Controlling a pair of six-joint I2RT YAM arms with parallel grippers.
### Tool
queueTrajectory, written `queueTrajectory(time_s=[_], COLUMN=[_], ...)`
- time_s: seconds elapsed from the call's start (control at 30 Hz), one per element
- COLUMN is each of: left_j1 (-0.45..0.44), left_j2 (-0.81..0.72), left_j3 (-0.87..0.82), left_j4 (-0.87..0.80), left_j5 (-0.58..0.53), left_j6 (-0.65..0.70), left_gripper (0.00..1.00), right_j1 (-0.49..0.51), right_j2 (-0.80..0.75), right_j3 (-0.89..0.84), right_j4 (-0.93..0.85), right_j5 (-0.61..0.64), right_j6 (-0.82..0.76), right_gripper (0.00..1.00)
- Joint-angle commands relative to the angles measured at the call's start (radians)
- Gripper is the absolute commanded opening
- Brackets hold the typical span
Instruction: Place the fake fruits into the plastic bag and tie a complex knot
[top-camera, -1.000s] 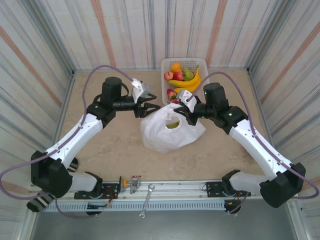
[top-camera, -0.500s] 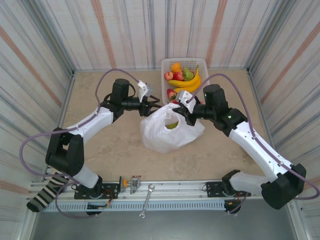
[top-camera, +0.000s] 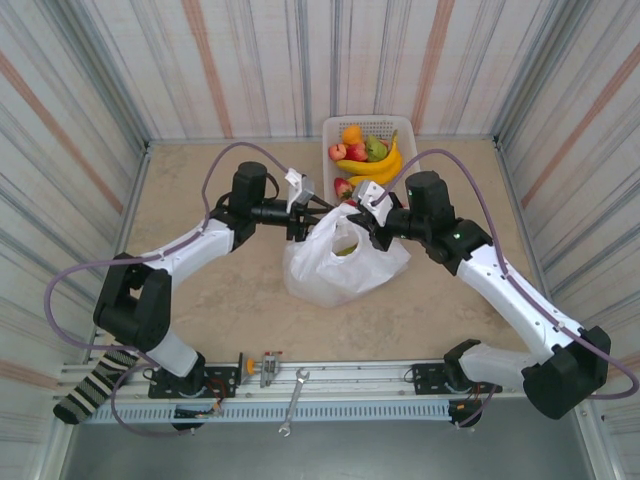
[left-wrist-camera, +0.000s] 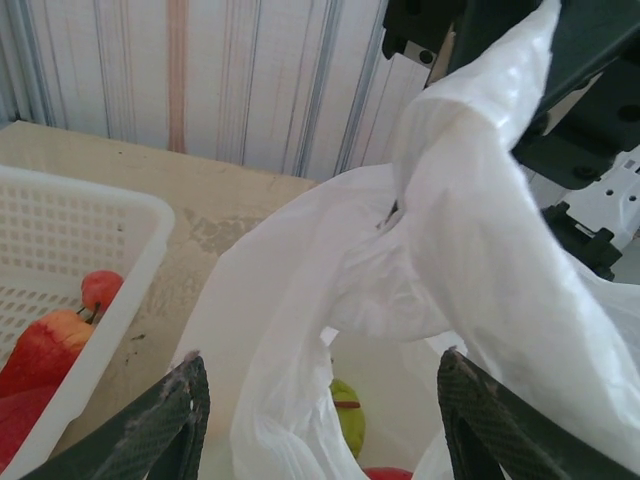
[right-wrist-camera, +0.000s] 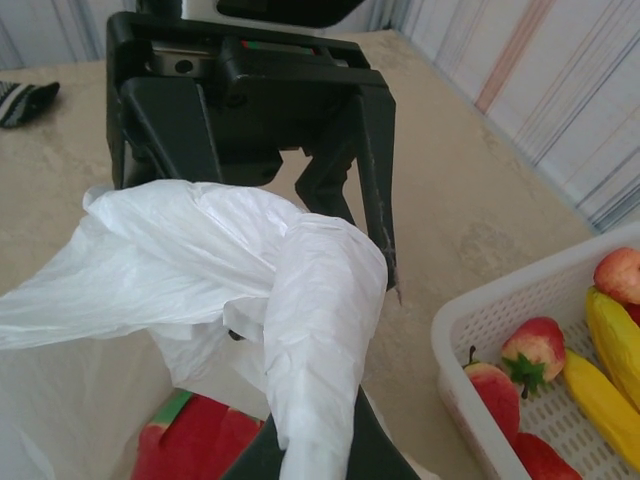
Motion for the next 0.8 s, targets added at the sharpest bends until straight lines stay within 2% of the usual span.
queueTrajectory(time_s=[0.0,0.5,0.63,0.77], left_j1=[-0.013,-0.030,-0.030,-0.030], left_j2=[0.003,0.016,0.016,0.019], left_j3=[-0.010,0.004,0.010,0.018], left_j4=[0.034,0.036,0.028,0.022], left_j5=[0.051,0.031,0.030,0.042], left_j6=[0.024,0.018,0.014,0.006], left_gripper=[0.63,0.61,0.54,0.37], right_j1=[0.006,0.032,0.038,0.041], right_j2=[-0.013,0.021,0.030,0.031], right_j3=[-0.015,-0.031,-0.032,-0.028], right_j4=[0.036,0.097,0.097,0.082], right_j5=[0.029,0.014,0.006,0.016], right_j6=[0.030,0.064,0.067,0.061], right_gripper=[0.00,0.00,0.00,0.00])
